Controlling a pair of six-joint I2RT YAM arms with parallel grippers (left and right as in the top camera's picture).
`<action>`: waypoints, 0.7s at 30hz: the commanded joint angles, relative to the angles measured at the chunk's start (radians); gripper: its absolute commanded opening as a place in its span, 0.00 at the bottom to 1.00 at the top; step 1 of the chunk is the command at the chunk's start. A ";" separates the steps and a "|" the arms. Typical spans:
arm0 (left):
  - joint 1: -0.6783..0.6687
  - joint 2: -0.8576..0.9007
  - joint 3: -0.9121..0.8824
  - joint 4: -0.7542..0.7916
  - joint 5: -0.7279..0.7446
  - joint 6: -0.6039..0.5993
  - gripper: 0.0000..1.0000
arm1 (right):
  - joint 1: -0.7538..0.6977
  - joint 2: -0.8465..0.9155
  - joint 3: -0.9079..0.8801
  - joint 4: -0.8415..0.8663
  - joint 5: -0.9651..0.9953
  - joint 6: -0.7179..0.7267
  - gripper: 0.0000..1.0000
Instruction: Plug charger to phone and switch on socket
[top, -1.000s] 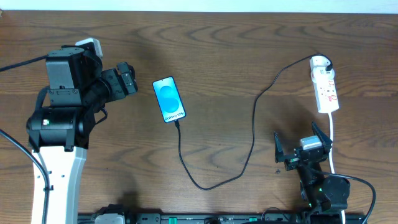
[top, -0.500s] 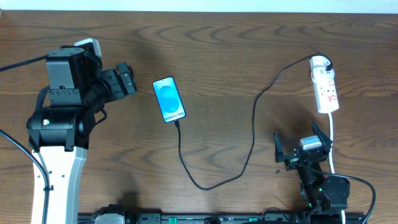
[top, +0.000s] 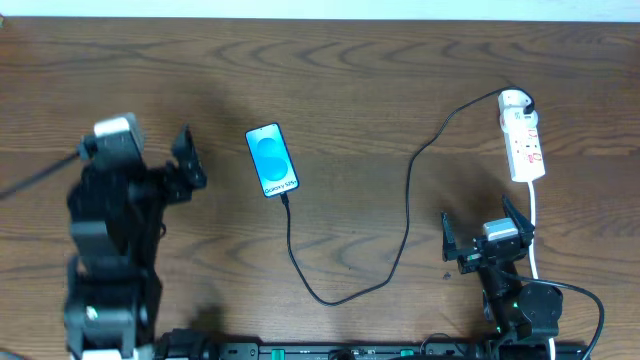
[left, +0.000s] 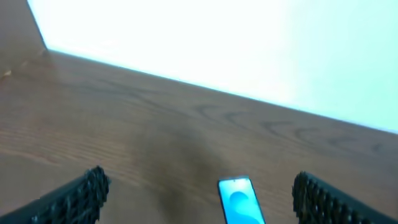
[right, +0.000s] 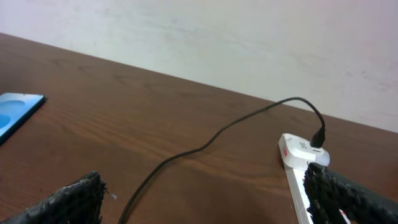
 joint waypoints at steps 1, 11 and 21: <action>-0.001 -0.121 -0.172 0.095 -0.019 0.086 0.96 | 0.008 -0.006 -0.006 0.002 0.007 0.001 0.99; 0.000 -0.468 -0.578 0.285 -0.015 0.095 0.96 | 0.008 -0.006 -0.006 0.002 0.007 0.001 0.99; 0.000 -0.697 -0.812 0.325 -0.019 0.099 0.96 | 0.008 -0.006 -0.006 0.002 0.007 0.001 0.99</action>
